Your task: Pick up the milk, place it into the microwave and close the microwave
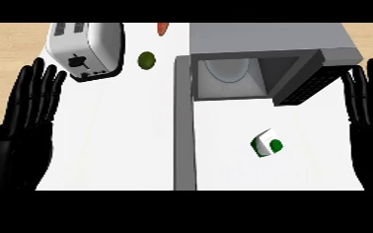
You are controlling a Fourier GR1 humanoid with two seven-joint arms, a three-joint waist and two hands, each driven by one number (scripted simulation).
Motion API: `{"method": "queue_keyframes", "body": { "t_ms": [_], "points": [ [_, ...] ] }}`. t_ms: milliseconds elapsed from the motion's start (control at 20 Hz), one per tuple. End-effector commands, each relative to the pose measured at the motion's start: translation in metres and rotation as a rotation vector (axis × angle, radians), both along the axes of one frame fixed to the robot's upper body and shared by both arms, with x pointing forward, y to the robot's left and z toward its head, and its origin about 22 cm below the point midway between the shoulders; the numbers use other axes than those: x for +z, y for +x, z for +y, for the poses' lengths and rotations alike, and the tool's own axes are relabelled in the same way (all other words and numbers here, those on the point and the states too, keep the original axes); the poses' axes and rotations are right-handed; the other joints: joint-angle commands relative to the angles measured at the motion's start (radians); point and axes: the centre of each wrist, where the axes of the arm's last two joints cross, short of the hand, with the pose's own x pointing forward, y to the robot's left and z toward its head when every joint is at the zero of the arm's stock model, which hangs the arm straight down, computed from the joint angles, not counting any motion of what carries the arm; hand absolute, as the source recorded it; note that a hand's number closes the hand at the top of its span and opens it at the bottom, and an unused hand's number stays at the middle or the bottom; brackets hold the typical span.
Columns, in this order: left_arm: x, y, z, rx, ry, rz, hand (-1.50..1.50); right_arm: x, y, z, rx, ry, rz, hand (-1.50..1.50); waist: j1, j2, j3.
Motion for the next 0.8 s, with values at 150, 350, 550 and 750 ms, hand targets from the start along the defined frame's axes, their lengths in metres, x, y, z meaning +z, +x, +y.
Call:
{"method": "queue_keyframes", "body": {
  "t_ms": [150,350,550,750],
  "points": [
    [0.008,0.008,0.005,-0.074,0.02,-0.012,-1.5,-0.01,-0.036,0.003,-0.009,0.01,0.004,-1.5,0.029,-0.015,-0.02],
    [-0.014,0.016,-0.002,-0.119,-0.165,0.156,-1.5,-0.02,-0.063,0.026,0.084,0.089,0.128,-1.5,0.018,-0.018,-0.02],
    [-0.035,0.012,-0.005,-0.128,-0.17,0.164,-1.5,-0.043,-0.095,0.016,0.069,0.094,0.164,-1.5,0.019,-0.016,-0.02],
    [-0.043,-0.013,-0.019,-0.13,-0.195,0.16,-1.5,-0.067,-0.101,0.021,0.064,0.04,0.187,-1.5,0.029,-0.016,-0.02]
  ]
}}
